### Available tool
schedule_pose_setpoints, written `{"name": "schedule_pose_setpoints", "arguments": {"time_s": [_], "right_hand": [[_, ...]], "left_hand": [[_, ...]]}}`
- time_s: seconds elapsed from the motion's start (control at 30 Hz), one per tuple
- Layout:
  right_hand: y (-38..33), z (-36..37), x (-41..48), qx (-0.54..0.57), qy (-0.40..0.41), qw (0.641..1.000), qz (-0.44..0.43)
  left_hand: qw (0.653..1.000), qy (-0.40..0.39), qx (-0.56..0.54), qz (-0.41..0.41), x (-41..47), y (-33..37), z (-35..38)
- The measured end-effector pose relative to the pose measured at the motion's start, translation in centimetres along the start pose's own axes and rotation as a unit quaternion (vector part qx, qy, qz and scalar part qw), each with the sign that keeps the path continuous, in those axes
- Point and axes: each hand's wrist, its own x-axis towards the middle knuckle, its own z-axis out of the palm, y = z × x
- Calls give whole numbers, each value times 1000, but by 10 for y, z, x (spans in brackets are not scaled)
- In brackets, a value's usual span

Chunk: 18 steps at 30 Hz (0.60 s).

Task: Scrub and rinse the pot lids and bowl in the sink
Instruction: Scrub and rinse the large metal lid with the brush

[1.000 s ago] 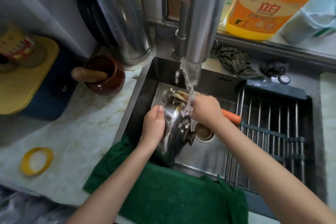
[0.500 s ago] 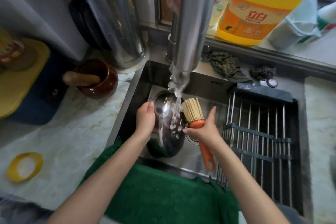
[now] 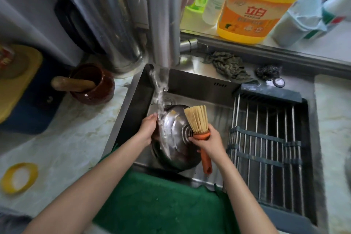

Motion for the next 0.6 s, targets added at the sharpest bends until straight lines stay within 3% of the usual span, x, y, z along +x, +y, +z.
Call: {"name": "schedule_pose_setpoints", "arguments": {"time_s": [0.13, 0.2, 0.3, 0.33, 0.4, 0.47, 0.5, 0.53, 0.6], "right_hand": [[13, 11, 11, -50, 74, 995, -51], [15, 21, 17, -86, 118, 988, -54], [17, 35, 24, -127, 139, 981, -55], [18, 36, 28, -135, 140, 979, -55], [25, 37, 34, -149, 130, 979, -40], [33, 39, 41, -152, 119, 981, -30], [37, 40, 42, -148, 114, 982, -28], [43, 43, 47, -134, 114, 984, -26], [52, 48, 54, -103, 116, 988, -12]], "left_hand": [[984, -3, 157, 87, 12, -3, 16], [959, 41, 250, 128, 18, -16, 25], [934, 91, 289, 191, 13, -44, 36], [912, 94, 325, 231, 8, -53, 41], [821, 79, 466, 321, 5, -67, 51], [741, 40, 575, 343, 14, -66, 53], [725, 31, 586, 360, 21, -63, 53], [738, 28, 556, 381, 33, -61, 52], [826, 58, 412, 379, 50, -53, 46]]}}
